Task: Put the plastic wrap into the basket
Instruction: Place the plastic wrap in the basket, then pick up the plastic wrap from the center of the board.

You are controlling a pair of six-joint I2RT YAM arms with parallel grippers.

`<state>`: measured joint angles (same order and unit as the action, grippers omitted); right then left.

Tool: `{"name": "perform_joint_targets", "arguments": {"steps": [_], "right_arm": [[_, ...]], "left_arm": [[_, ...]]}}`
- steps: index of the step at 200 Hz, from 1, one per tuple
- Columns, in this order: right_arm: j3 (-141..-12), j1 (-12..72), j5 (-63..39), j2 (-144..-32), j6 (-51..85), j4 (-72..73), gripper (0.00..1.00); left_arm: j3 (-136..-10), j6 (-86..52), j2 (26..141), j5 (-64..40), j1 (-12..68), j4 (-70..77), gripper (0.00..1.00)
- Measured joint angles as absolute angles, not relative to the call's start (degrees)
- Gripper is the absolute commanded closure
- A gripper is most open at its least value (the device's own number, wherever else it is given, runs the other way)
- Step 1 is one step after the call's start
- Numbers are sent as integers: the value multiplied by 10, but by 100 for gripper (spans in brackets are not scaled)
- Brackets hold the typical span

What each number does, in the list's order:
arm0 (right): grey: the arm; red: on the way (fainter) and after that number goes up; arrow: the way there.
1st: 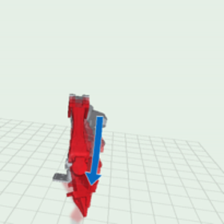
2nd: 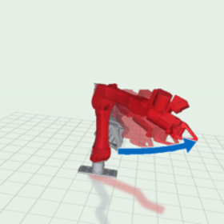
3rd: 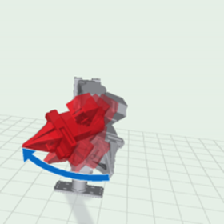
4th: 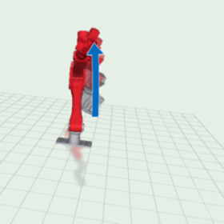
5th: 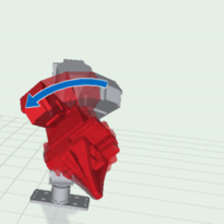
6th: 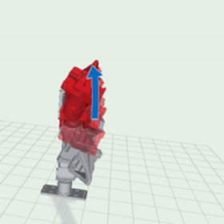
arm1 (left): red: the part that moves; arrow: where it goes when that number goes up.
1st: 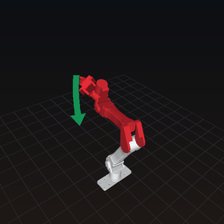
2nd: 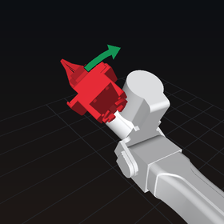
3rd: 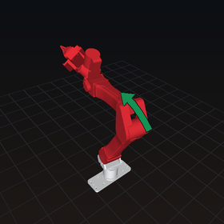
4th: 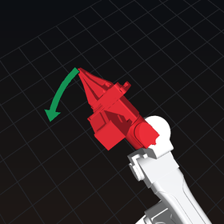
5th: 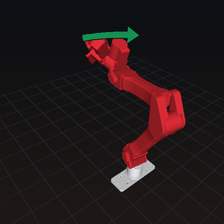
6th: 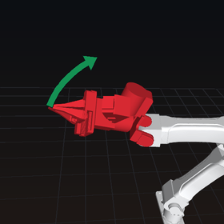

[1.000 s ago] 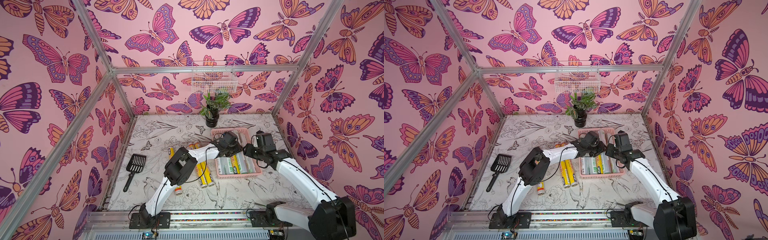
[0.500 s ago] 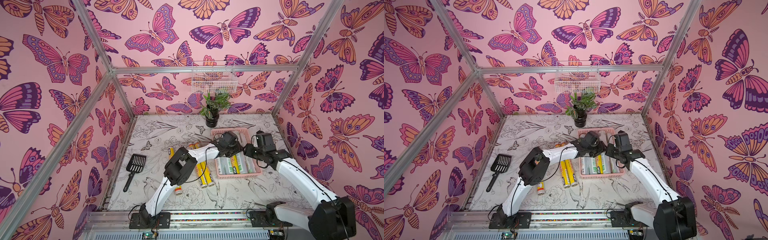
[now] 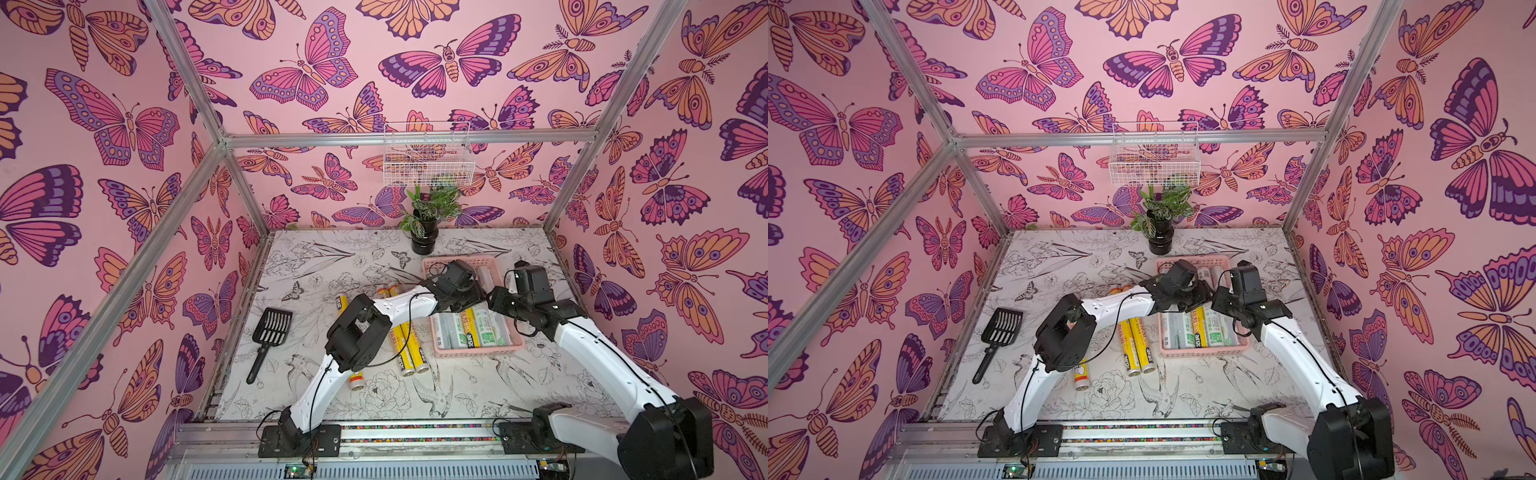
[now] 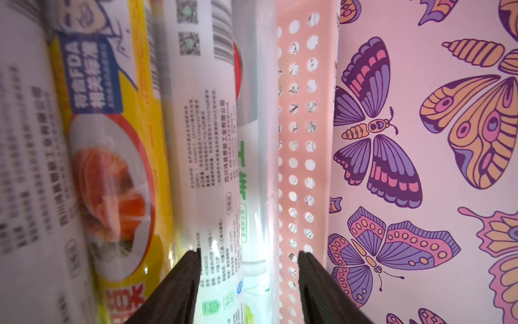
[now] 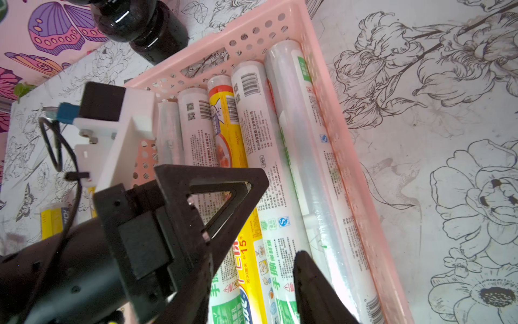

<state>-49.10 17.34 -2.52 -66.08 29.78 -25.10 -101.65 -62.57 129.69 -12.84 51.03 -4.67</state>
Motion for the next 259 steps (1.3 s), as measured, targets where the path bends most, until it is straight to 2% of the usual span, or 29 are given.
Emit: {"name": "perform_joint_targets", "arguments": {"steps": [56, 98, 170, 259], "right_arm": [[-489, 178, -97, -613, 304, -208, 57], [-491, 237, -109, -626, 302, -187, 57], [-573, 387, -79, -755, 283, -170, 56], [-714, 503, -77, -958, 270, -163, 55]], "left_arm": [[-916, -523, 1135, -54, 510, -29, 50], [-781, -460, 1023, -3, 492, 7, 53], [-523, -440, 815, 61, 376, 11, 52], [-376, -470, 674, 86, 284, -122, 48]]}}
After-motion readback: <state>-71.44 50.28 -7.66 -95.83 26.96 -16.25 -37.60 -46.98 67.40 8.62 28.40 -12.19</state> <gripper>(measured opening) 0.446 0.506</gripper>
